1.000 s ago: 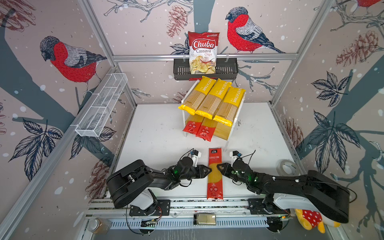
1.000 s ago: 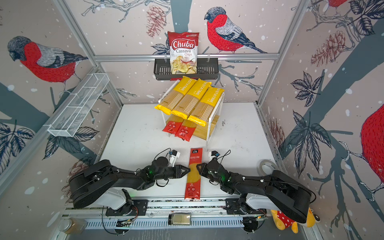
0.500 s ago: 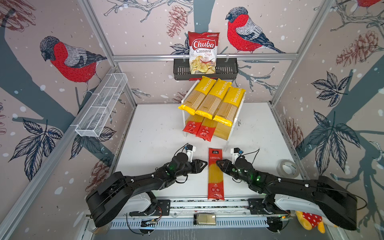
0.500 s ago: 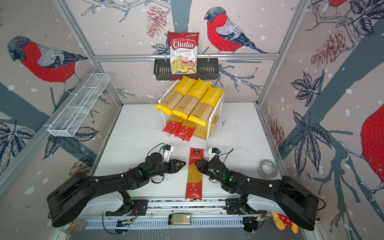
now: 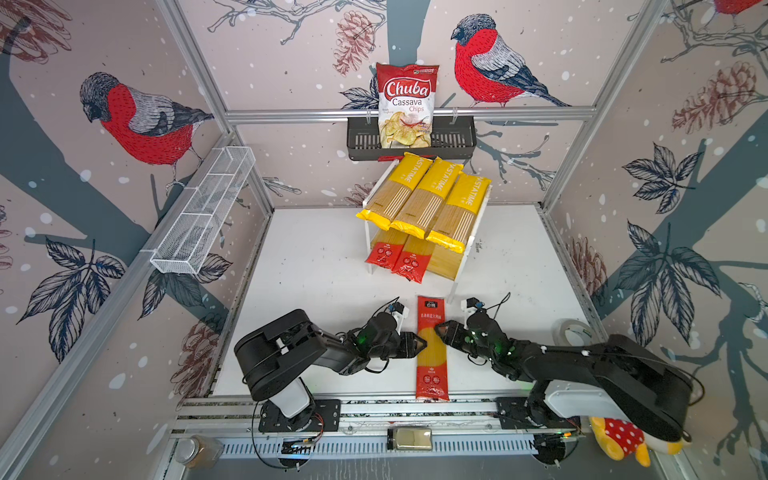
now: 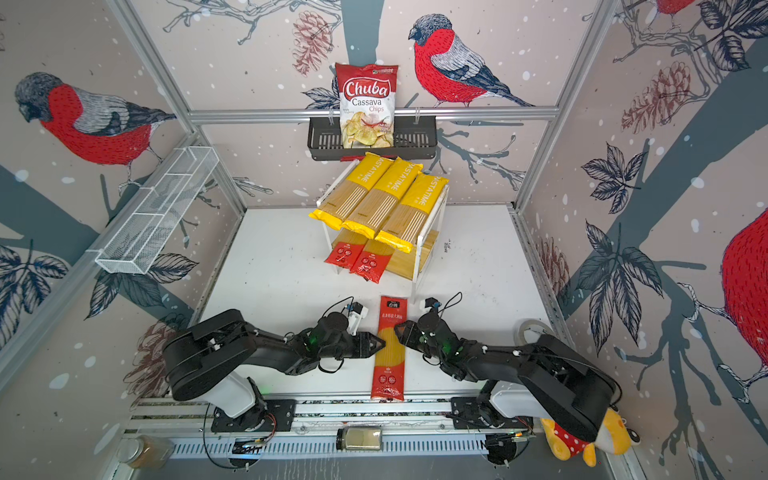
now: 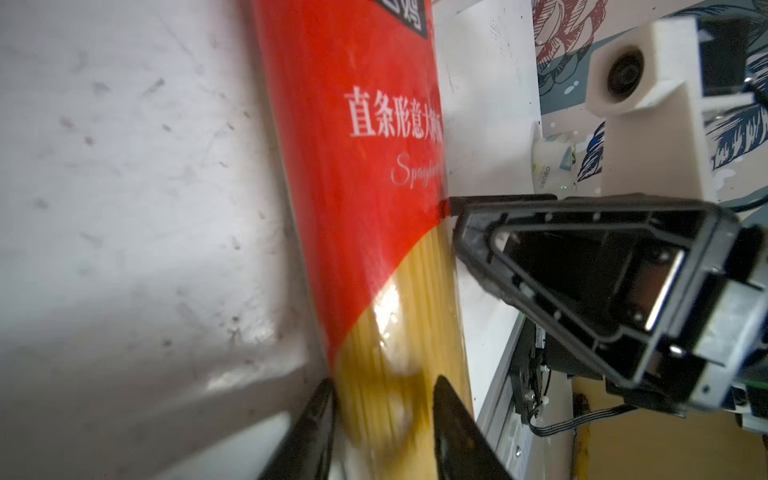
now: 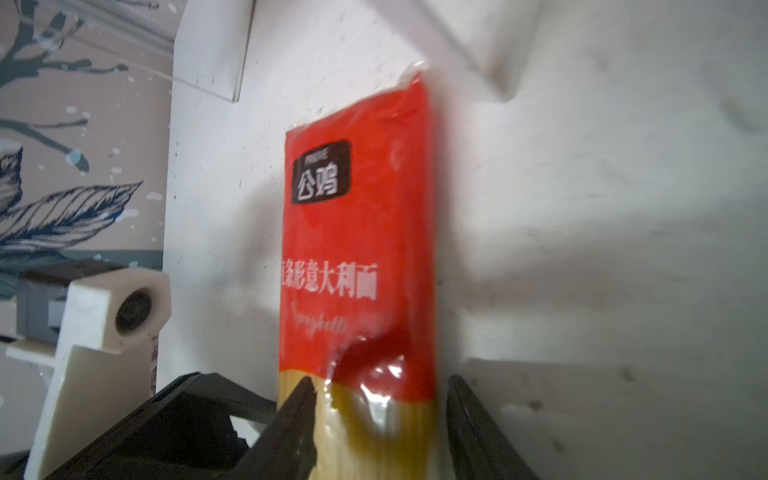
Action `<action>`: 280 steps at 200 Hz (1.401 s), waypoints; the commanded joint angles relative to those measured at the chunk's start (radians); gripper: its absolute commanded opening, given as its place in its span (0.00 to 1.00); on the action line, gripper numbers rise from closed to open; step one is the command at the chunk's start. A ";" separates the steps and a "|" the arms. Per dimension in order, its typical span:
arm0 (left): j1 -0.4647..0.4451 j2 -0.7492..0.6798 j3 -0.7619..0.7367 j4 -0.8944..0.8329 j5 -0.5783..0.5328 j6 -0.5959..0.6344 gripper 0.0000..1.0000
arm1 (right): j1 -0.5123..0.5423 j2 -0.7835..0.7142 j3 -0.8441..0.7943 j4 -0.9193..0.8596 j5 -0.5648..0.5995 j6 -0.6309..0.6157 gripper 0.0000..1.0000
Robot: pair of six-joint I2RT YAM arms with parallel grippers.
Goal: Place and organize the pasta boxes and bags onto the shelf
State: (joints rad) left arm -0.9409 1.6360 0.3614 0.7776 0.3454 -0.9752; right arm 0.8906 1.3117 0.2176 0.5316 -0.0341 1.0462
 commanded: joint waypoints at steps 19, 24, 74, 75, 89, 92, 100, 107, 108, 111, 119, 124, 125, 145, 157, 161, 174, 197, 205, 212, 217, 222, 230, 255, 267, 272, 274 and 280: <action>0.011 0.001 0.009 0.054 0.023 -0.003 0.23 | 0.030 0.090 0.021 0.116 -0.097 -0.026 0.38; 0.017 -0.004 0.007 0.047 0.020 0.001 0.23 | 0.031 0.087 0.017 0.135 -0.097 -0.026 0.36; 0.047 -0.072 -0.010 0.020 0.034 0.008 0.28 | 0.028 0.011 -0.026 0.227 -0.096 -0.026 0.16; 0.047 -0.075 -0.010 0.019 0.035 0.008 0.28 | 0.028 0.010 -0.027 0.230 -0.096 -0.024 0.16; 0.049 -0.120 -0.010 -0.006 0.035 0.008 0.34 | 0.028 0.001 -0.042 0.266 -0.093 -0.002 0.12; 0.050 -0.132 -0.010 -0.015 0.034 0.009 0.35 | 0.028 0.000 -0.046 0.275 -0.091 0.002 0.11; 0.051 -0.165 -0.009 -0.042 0.028 0.014 0.37 | 0.030 -0.005 -0.055 0.295 -0.086 0.020 0.10; 0.054 -0.194 -0.009 -0.068 0.022 0.019 0.39 | 0.030 -0.011 -0.062 0.308 -0.082 0.031 0.09; 0.055 -0.200 -0.009 -0.070 0.021 0.020 0.39 | 0.030 -0.012 -0.062 0.309 -0.081 0.033 0.09; 0.056 -0.213 -0.010 -0.085 0.017 0.023 0.40 | 0.029 -0.015 -0.064 0.313 -0.078 0.036 0.09; 0.059 -0.247 -0.009 -0.116 0.009 0.031 0.41 | 0.030 -0.026 -0.066 0.314 -0.071 0.044 0.08; 0.061 -0.266 -0.010 -0.134 0.004 0.034 0.42 | 0.029 -0.036 -0.064 0.312 -0.067 0.044 0.08; 0.062 -0.267 -0.010 -0.138 0.004 0.034 0.43 | 0.030 -0.038 -0.064 0.310 -0.066 0.045 0.07; 0.074 -0.340 -0.013 -0.198 0.001 0.047 0.44 | 0.030 -0.093 -0.057 0.282 -0.049 0.052 0.06; 0.080 -0.390 -0.015 -0.237 -0.004 0.053 0.46 | 0.030 -0.132 -0.054 0.258 -0.039 0.058 0.06; 0.084 -0.405 -0.015 -0.248 -0.005 0.054 0.46 | 0.030 -0.146 -0.052 0.250 -0.035 0.060 0.06; 0.090 -0.464 -0.015 -0.294 -0.014 0.064 0.48 | 0.031 -0.194 -0.052 0.226 -0.024 0.071 0.05; 0.100 -0.574 -0.016 -0.378 -0.048 0.073 0.52 | 0.047 -0.272 -0.047 0.176 0.011 0.085 0.03; 0.104 -0.615 -0.022 -0.396 -0.061 0.078 0.53 | 0.055 -0.294 -0.044 0.157 0.023 0.086 0.03; 0.105 -0.651 -0.032 -0.402 -0.070 0.087 0.55 | 0.061 -0.312 -0.039 0.139 0.033 0.087 0.03; 0.106 -0.677 -0.038 -0.407 -0.079 0.091 0.56 | 0.067 -0.323 -0.036 0.129 0.039 0.085 0.03; 0.108 -0.703 -0.043 -0.417 -0.088 0.094 0.57 | 0.072 -0.334 -0.034 0.120 0.048 0.085 0.02; 0.112 -0.739 -0.045 -0.435 -0.103 0.103 0.59 | 0.083 -0.351 -0.031 0.109 0.064 0.086 0.02; 0.126 -0.834 -0.041 -0.501 -0.135 0.131 0.63 | 0.106 -0.389 -0.026 0.084 0.100 0.091 0.02; 0.134 -0.857 -0.039 -0.513 -0.139 0.133 0.64 | 0.117 -0.398 -0.022 0.075 0.105 0.089 0.01; 0.139 -0.866 -0.039 -0.517 -0.140 0.132 0.65 | 0.121 -0.400 -0.019 0.070 0.106 0.089 0.01; 0.139 -0.867 -0.039 -0.518 -0.140 0.130 0.65 | 0.122 -0.402 -0.018 0.069 0.107 0.089 0.01; 0.142 -0.873 -0.036 -0.523 -0.140 0.126 0.65 | 0.124 -0.404 -0.014 0.063 0.105 0.089 0.01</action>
State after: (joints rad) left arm -0.8097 0.7898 0.3180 0.3054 0.2302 -0.8722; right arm 1.0016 0.9237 0.1814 0.5285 0.0387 1.1072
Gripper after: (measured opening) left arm 0.645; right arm 0.135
